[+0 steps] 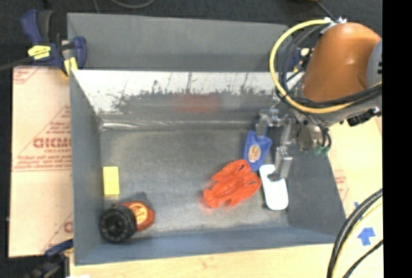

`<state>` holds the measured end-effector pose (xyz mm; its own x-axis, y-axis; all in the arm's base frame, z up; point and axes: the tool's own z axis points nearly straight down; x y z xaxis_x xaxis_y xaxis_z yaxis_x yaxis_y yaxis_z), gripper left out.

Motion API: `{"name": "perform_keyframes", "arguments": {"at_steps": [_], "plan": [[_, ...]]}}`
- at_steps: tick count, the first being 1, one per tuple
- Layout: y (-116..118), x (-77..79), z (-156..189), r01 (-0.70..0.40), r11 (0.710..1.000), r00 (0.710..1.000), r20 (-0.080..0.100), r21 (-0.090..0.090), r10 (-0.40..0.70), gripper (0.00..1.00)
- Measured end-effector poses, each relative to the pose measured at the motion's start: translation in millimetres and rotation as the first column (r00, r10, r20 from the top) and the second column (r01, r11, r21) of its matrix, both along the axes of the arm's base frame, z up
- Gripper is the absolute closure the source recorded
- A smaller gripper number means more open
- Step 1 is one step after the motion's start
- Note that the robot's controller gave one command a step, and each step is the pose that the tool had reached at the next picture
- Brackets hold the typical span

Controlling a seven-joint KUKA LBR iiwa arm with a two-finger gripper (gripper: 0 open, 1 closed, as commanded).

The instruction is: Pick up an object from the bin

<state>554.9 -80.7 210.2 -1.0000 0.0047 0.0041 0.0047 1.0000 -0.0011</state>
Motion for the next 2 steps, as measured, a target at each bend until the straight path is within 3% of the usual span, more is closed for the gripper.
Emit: {"name": "perform_keyframes", "arguments": {"at_steps": [1, 2], "plan": [[0, 1.4, 5, -0.002, 1.000, 1.000, 0.008, -0.001, 0.002, 0.00], [5, 9.1, -64, -0.096, 0.995, 0.995, 0.012, -0.002, 0.096, 0.00]]}}
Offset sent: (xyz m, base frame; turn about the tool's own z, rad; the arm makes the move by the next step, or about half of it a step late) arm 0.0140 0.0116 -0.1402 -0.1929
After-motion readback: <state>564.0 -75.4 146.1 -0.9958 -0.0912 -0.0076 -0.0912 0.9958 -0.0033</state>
